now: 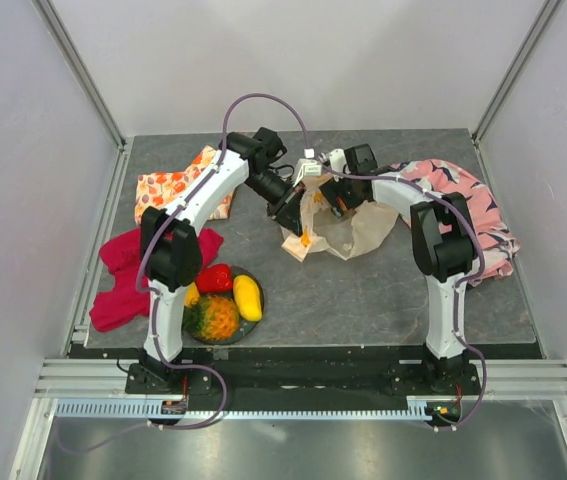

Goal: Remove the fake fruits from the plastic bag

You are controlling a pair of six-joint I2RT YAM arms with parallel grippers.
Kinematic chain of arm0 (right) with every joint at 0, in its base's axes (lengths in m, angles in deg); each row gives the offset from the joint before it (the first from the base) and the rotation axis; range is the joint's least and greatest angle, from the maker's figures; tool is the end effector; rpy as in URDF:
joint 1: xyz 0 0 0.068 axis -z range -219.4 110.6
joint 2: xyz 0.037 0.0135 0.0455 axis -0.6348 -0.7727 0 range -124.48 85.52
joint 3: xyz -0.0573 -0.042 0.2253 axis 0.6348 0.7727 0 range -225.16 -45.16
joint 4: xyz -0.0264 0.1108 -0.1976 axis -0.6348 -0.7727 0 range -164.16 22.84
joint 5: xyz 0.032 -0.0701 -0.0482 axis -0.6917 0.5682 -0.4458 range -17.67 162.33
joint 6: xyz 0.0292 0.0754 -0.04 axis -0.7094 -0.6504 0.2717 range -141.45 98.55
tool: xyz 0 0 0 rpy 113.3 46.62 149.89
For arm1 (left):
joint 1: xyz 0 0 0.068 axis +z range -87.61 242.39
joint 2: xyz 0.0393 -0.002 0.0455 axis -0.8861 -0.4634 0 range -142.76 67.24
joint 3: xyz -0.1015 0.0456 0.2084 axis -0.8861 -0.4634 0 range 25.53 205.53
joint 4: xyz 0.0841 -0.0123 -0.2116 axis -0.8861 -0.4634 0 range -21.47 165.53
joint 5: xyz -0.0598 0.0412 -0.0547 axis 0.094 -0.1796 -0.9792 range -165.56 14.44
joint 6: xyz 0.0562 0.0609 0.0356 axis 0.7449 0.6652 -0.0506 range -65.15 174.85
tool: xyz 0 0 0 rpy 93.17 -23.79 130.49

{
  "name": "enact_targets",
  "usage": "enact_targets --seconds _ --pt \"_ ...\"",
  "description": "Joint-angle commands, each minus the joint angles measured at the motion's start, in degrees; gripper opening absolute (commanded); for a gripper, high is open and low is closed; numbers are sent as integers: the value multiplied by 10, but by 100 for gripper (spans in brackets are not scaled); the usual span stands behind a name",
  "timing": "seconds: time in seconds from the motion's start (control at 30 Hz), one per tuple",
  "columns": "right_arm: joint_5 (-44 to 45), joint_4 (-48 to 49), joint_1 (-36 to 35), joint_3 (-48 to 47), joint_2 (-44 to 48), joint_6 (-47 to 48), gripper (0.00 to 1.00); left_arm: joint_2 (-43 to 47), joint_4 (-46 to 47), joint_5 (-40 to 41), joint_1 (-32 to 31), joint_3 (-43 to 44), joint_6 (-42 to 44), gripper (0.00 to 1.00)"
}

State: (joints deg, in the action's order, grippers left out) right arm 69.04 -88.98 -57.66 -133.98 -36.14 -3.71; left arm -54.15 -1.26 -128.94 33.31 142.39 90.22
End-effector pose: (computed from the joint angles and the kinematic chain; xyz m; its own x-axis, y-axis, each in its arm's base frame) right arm 0.4127 0.1411 0.1169 -0.6329 -0.5291 -0.5652 -0.5639 0.8153 -0.1317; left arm 0.2912 -0.2360 0.2292 -0.4753 0.6594 -0.5824 0.8228 0.0989 -0.5596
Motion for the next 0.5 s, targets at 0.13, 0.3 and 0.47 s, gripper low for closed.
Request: enact_targets --seconds 0.13,0.3,0.47 --pt "-38 28 7 -39 39 14 63 17 0 -44 2 7 -55 2" --pt "-196 -36 41 16 147 -9 63 4 46 -30 12 34 -105 2" --pt "-382 -132 65 67 224 44 68 -31 88 17 39 93 -160 2"
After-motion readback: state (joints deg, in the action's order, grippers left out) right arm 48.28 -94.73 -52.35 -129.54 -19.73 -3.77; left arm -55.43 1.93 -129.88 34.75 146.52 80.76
